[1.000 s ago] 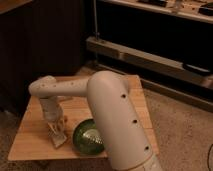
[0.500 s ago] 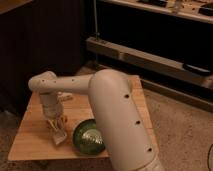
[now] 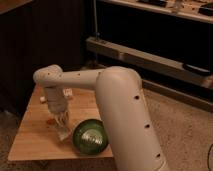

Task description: Place the white sponge in the ceramic bowl

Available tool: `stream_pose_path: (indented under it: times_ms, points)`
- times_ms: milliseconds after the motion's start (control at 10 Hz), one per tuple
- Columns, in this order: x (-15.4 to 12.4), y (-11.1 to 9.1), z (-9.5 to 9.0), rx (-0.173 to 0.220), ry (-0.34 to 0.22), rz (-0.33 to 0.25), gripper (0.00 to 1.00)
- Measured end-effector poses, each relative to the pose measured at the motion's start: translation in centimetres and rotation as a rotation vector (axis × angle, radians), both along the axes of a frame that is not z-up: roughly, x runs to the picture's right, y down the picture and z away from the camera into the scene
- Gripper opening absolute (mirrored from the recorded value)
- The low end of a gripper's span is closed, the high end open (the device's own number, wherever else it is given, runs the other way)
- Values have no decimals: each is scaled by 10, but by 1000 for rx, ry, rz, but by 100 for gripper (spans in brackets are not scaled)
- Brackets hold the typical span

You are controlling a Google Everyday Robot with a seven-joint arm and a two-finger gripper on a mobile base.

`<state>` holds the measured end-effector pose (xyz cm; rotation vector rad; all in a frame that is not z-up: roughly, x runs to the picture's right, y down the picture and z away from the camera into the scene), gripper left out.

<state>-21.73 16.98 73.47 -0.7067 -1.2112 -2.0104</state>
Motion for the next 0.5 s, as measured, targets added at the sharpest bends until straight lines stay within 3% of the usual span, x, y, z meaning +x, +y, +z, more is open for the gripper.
stream_pose_path:
  times_ms: [500]
  points:
    - [27,4,-9,18,12,33,0]
